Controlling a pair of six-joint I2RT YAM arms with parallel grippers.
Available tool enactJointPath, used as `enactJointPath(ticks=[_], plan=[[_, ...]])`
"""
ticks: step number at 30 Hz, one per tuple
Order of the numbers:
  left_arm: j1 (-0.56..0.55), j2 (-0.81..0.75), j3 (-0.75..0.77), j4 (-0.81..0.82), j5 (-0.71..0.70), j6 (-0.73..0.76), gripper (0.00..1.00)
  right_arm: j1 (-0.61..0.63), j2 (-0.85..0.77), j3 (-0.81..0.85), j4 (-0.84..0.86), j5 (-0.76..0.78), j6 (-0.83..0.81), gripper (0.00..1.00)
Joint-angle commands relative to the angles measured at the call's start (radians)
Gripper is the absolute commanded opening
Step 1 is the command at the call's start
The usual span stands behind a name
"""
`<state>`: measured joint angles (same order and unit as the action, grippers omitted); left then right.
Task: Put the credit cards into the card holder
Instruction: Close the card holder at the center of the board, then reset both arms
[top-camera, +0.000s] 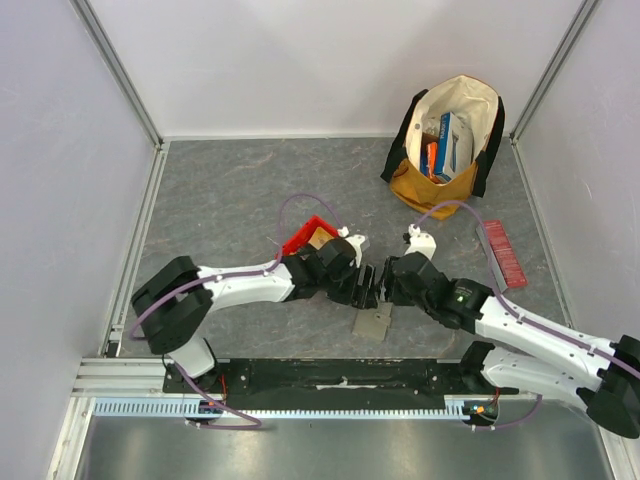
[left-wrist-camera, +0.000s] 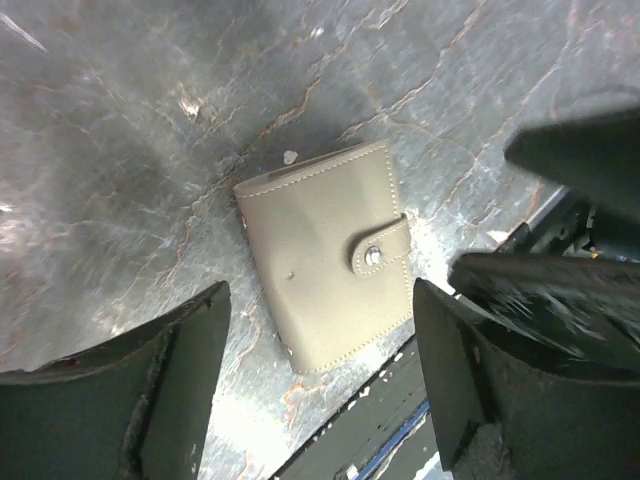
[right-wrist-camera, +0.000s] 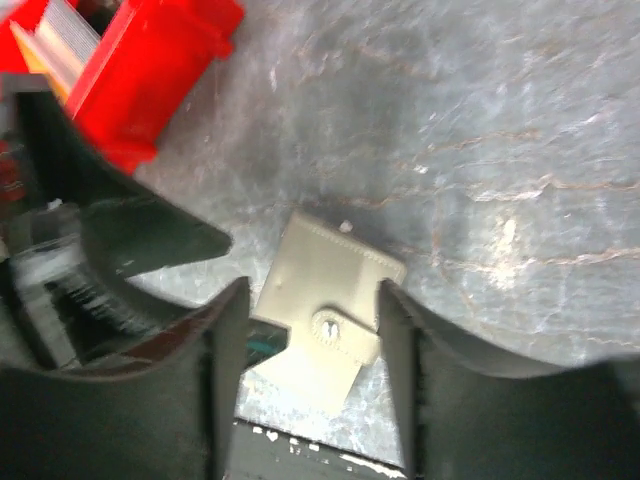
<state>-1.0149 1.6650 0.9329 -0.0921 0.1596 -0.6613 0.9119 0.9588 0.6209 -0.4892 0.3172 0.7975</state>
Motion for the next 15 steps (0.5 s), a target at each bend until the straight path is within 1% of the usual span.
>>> enactJointPath(ticks=[1, 4, 5, 7, 9, 11, 12, 15], plan=[[-0.001, -0.166, 0.030, -0.030, -0.087, 0.039, 0.82, -0.037, -0.015, 0.037, -0.003, 0.137, -0.003, 0.66], [-0.001, -0.263, 0.047, -0.106, -0.156, 0.055, 0.84, -0.085, -0.019, 0.022, -0.003, 0.169, 0.002, 0.81], [-0.001, -0.293, 0.049, -0.125, -0.201, 0.064, 0.85, -0.106, -0.022, 0.016, -0.002, 0.180, -0.001, 0.85], [0.001, -0.361, 0.043, -0.158, -0.270, 0.089, 0.86, -0.149, -0.022, 0.007, 0.008, 0.198, -0.015, 0.90], [0.016, -0.408, 0.041, -0.195, -0.301, 0.095, 0.86, -0.206, -0.025, -0.006, 0.027, 0.210, -0.043, 0.95], [0.036, -0.441, 0.043, -0.242, -0.317, 0.103, 0.87, -0.267, -0.029, -0.004, 0.029, 0.220, -0.075, 0.98], [0.048, -0.465, 0.041, -0.259, -0.331, 0.103, 0.87, -0.296, -0.035, -0.004, 0.031, 0.227, -0.087, 0.98], [0.128, -0.526, 0.021, -0.274, -0.293, 0.095, 0.87, -0.410, -0.057, -0.013, 0.050, 0.229, -0.132, 0.98]])
